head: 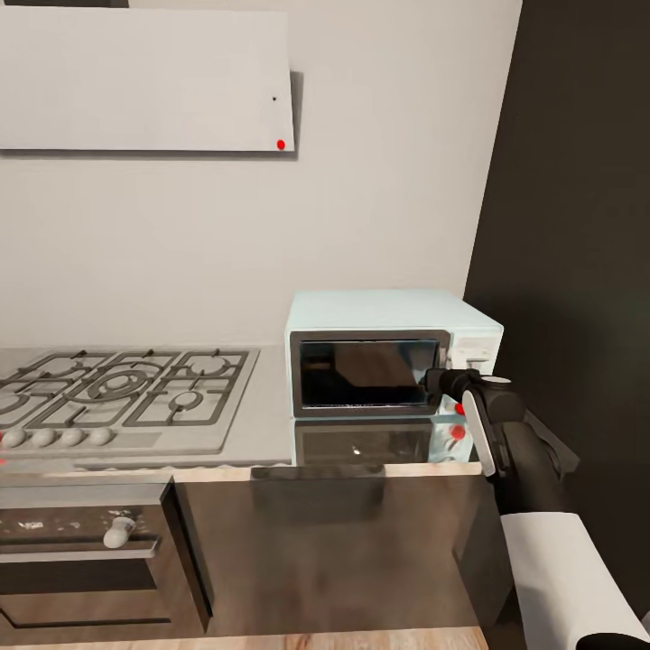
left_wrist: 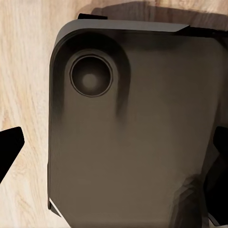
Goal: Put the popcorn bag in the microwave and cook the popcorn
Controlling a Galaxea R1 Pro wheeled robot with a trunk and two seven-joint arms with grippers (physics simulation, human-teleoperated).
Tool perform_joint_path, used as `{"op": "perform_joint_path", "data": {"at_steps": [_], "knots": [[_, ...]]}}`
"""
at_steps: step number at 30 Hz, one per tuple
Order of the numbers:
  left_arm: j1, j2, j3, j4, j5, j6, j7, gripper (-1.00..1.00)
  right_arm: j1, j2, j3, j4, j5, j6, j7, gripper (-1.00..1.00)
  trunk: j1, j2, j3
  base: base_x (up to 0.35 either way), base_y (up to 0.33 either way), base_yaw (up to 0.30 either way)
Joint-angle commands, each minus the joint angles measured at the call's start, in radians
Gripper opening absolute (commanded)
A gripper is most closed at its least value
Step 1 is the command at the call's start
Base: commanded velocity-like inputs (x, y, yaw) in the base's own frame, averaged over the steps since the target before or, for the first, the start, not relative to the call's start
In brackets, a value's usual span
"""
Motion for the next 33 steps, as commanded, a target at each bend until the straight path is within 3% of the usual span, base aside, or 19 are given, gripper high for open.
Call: {"op": "perform_joint_path", "data": {"at_steps": [1, 25, 33], "knots": [[0.000, 0.000, 0.002, -0.001, 0.009, -0.001, 0.000, 1.00, 0.000, 0.000, -0.002, 0.001, 0.035, 0.005, 0.000, -1.00, 0.000, 0.000, -0.001, 0.000, 0.000, 0.000], [0.000, 0.000, 0.002, -0.001, 0.009, -0.002, 0.000, 1.00, 0.000, -0.001, -0.002, 0.002, 0.038, 0.000, -0.002, -1.00, 0.000, 0.000, -0.001, 0.000, 0.000, 0.000], [0.000, -0.002, 0.003, -0.001, 0.007, -0.002, -0.002, 1.00, 0.000, -0.001, -0.002, 0.002, 0.038, -0.001, -0.002, -1.00, 0.000, 0.000, -0.001, -0.335, 0.000, 0.000]]}}
